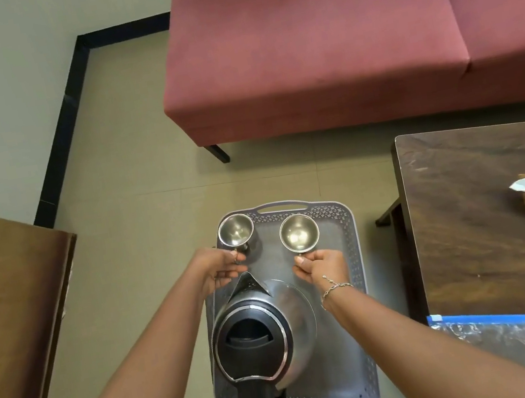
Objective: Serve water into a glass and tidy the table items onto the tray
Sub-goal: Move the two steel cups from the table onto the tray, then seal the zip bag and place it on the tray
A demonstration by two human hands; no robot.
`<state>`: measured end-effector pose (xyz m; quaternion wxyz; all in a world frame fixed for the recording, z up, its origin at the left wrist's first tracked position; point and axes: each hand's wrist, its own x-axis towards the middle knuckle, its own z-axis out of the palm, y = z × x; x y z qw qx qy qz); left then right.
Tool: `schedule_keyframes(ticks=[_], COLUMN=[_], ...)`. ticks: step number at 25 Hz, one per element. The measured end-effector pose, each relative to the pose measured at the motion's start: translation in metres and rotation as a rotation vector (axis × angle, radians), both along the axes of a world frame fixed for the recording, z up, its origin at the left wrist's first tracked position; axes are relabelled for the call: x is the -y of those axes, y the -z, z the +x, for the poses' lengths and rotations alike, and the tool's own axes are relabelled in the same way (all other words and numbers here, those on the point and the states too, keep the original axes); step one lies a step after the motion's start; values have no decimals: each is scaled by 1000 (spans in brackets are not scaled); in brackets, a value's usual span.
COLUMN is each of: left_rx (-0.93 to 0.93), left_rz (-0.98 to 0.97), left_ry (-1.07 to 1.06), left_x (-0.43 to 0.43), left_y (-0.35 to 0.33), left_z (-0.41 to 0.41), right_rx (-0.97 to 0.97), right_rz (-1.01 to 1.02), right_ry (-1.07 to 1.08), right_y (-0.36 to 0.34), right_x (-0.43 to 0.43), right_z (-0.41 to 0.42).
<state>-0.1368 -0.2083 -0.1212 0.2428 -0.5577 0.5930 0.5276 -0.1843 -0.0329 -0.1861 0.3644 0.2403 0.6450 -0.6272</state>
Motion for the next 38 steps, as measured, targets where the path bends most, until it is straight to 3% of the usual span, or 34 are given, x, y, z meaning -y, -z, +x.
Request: schedule_keyframes(ticks=[14,20,23,29,33,36,38], left_rx=[-125,-79,-79,-309,-509,-723,-759], left_rz=[-54,4,-128,-549,-817,-893,-835], left_ry=[-180,-62,33,39,88,223,287], left_x=[-10,-5,-9,-40,-117,-186,-226], left_y=[56,48,20,-42,-88,-110,-101], left_z=[3,5,10,21,10,-4,-12], right_rx=[45,70,7,-256,-424,-468,-469], right_rz=[76,103,202,167,257,381,432], right_ry=[-5,-65,-188,-292,-343,-351,-361], right_y=[32,35,23,-34,-57,-60,-59], right_x=[22,25,16,-44,-127,-198,-241], right_z=[-5,-7,-10,-31,-47,-58,-61])
